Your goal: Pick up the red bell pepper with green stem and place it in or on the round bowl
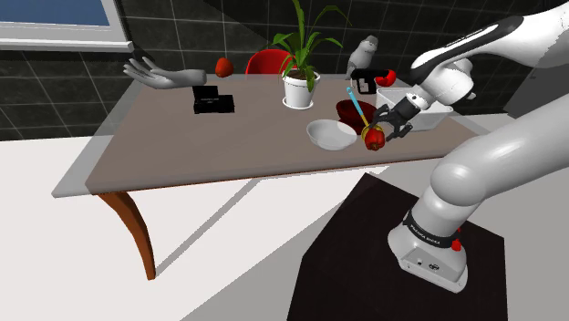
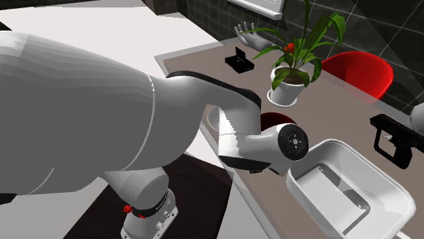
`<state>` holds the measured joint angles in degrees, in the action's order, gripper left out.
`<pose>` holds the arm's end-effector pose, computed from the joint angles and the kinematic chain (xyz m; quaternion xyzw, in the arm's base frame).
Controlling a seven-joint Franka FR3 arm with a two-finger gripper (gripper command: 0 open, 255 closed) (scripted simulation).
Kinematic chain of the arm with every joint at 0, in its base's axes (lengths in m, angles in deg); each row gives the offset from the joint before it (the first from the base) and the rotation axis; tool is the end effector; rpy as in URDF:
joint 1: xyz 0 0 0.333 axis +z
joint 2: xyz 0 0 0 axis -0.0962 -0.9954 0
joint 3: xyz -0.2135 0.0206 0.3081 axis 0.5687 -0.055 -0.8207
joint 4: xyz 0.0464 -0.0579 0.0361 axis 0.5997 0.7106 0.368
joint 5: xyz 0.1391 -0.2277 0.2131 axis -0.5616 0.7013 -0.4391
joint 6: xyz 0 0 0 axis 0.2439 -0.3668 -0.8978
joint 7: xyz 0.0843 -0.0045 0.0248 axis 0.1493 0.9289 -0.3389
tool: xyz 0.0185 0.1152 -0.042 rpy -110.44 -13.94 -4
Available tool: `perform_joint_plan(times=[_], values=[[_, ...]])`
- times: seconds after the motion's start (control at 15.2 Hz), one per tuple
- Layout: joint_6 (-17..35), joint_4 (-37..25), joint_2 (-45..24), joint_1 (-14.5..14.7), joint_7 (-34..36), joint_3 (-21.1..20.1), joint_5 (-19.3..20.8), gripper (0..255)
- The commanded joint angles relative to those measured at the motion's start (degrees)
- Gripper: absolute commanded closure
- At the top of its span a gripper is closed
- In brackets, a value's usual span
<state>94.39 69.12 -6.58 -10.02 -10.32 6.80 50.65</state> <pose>0.1484 -0.2798 0.3923 -0.8352 0.4908 -0.1222 0.2161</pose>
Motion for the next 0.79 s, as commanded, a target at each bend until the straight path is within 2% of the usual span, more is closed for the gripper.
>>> perform_joint_plan(times=[0.0,0.26,0.33,0.73], values=[[0.3,0.0,-0.2,0.3,-0.1,0.1,-0.2,0],[0.3,0.0,-0.2,0.3,-0.1,0.1,-0.2,0],[0.3,0.0,-0.2,0.3,-0.1,0.1,-0.2,255],[0.3,0.0,-0.2,0.2,-0.1,0.1,-0.2,255]])
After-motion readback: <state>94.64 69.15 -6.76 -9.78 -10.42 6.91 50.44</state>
